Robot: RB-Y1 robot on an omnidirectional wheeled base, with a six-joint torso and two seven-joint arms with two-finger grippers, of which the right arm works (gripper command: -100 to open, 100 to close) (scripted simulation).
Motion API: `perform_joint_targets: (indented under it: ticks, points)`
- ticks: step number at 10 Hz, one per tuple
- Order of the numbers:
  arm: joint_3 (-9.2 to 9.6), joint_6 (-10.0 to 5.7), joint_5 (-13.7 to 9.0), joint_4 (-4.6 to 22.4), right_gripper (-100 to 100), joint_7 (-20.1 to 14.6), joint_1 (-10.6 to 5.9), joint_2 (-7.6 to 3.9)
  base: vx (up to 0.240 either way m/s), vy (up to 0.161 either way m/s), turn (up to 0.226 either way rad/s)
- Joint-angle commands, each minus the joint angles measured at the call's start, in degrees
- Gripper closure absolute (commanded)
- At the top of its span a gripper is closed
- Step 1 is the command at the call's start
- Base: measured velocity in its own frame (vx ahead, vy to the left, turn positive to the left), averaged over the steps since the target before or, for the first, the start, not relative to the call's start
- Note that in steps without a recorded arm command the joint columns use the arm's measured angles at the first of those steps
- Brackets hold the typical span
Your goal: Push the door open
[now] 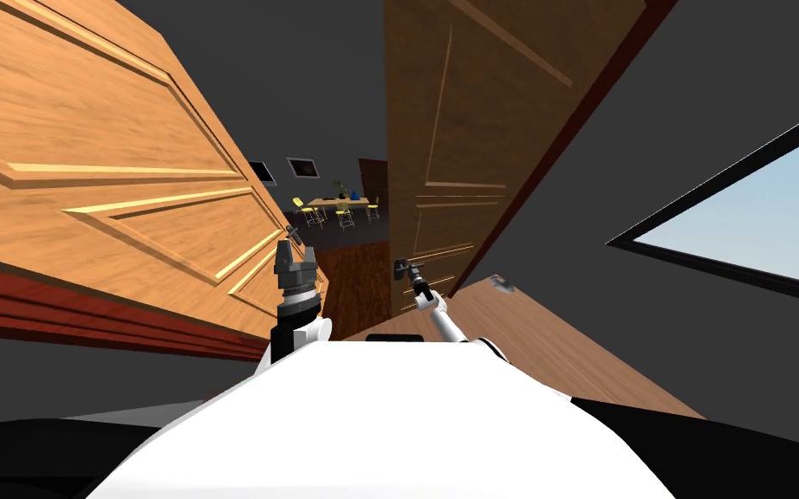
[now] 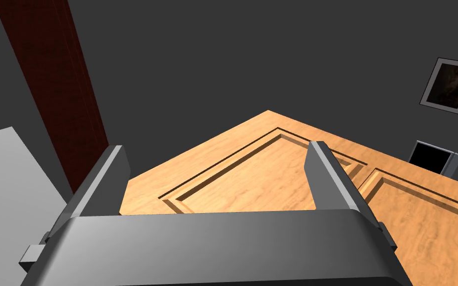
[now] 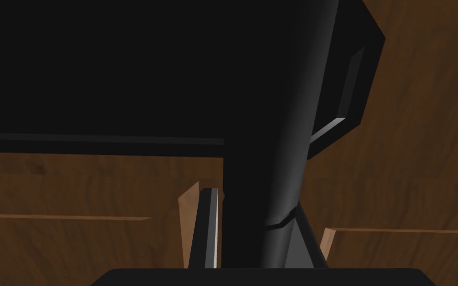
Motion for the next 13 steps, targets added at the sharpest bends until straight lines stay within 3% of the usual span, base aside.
perform_joint_targets:
  ticks: [1, 7, 13]
  points:
    - [-1.30, -0.38, -0.20, -0.08, 100, 0.35, -0.79, -0.70, 0.128, 0.121, -0.037]
    - [-5.34, -0.40, -0.87, 0.65, 100, 1.67, -1.01, -1.92, 0.157, 0.135, -0.063]
    - [-8.99, -0.42, -1.47, 1.30, 100, 2.87, -1.20, -2.31, 0.127, 0.126, -0.065]
